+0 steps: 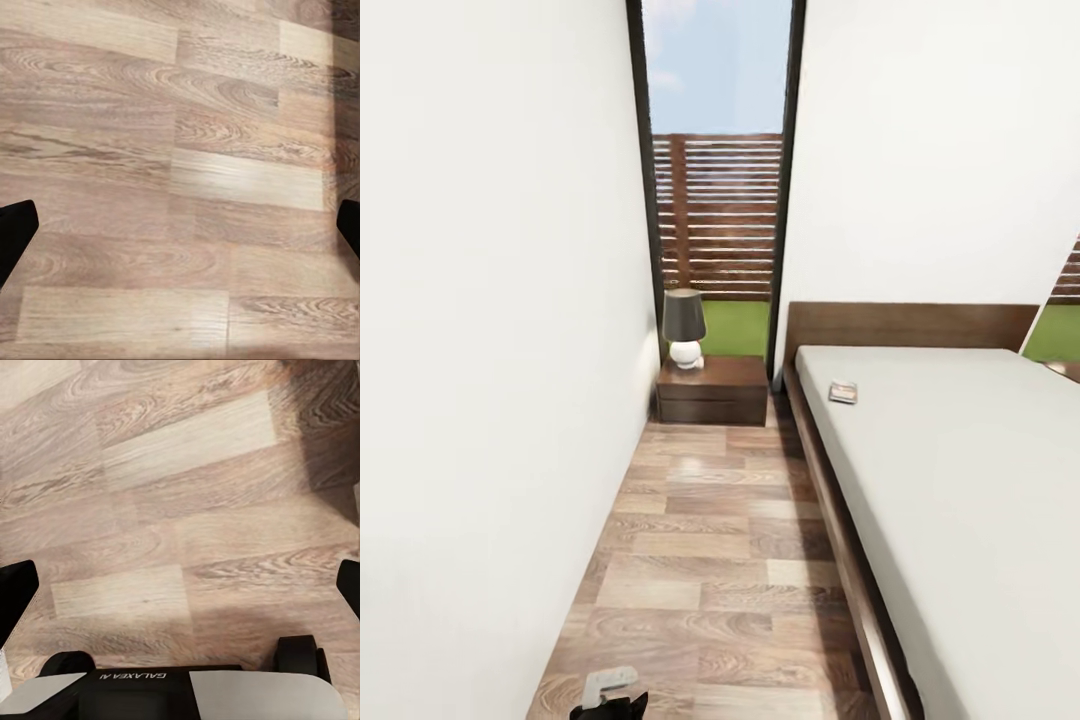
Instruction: In the bedroom, move the book from the bed onto either nightstand, and place the two sandals side by side next to the bed.
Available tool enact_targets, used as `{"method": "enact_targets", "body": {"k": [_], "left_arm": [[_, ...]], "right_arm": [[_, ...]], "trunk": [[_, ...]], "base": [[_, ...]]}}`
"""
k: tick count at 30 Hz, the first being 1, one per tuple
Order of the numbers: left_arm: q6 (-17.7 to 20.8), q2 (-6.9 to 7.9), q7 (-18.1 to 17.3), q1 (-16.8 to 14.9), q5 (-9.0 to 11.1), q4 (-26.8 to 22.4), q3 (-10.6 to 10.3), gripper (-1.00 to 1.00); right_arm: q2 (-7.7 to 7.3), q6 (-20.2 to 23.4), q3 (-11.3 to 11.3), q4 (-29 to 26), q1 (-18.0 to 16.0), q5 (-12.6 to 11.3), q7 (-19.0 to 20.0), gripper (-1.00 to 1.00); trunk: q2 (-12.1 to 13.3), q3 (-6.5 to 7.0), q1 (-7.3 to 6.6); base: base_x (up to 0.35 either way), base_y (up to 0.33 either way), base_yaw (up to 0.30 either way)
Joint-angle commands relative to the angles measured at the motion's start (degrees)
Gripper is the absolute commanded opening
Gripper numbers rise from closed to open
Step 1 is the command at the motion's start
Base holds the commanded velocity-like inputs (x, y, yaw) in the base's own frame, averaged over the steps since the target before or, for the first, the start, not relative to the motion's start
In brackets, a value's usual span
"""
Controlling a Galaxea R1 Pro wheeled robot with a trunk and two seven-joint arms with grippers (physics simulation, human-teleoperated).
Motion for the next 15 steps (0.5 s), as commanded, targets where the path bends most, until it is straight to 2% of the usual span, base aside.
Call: {"method": "enact_targets", "body": {"k": [1, 15], "left_arm": [[-0.1, -0.01, -0.4, 0.0, 0.3, 0.1, 0.4, 1.0], [-0.1, -0.01, -0.4, 0.0, 0.3, 0.1, 0.3, 1.0]], "right_arm": [[-0.03, 0.0, -0.1, 0.2, -0.1, -0.5, 0.3, 1.0], [-0.03, 0.0, -0.1, 0.2, -0.1, -0.5, 0.3, 1.0]], "trunk": [[0.0, -0.06, 0.03], [0.0, -0.06, 0.03]], "base": [[0.328, 0.0, 0.0], [0.328, 0.0, 0.0]]}}
